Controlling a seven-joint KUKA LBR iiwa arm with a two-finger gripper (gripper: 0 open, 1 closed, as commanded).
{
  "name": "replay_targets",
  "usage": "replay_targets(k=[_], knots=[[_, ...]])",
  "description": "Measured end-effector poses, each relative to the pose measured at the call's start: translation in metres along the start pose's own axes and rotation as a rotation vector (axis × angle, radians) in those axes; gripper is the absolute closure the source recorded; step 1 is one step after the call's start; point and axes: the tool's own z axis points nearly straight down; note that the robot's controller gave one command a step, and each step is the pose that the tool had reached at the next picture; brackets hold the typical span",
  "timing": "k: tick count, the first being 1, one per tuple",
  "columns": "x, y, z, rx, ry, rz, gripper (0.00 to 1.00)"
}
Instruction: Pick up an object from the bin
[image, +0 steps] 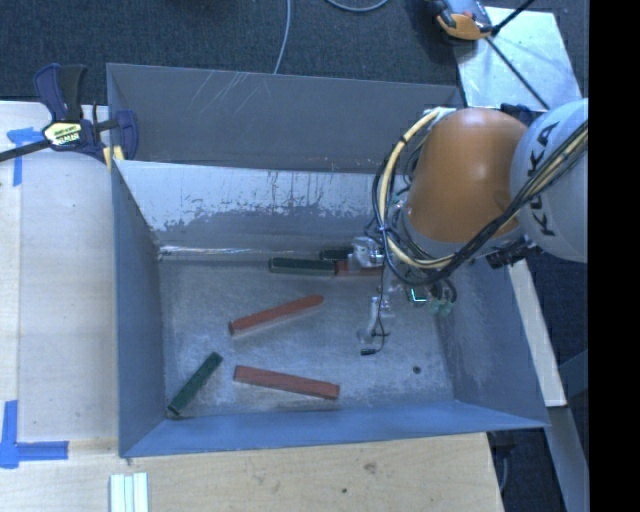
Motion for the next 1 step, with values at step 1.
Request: replay_targets(k=[1], knots=[[-0.0018, 0.0, -0.0045, 0.0, -0.009, 0.0, 0.0]])
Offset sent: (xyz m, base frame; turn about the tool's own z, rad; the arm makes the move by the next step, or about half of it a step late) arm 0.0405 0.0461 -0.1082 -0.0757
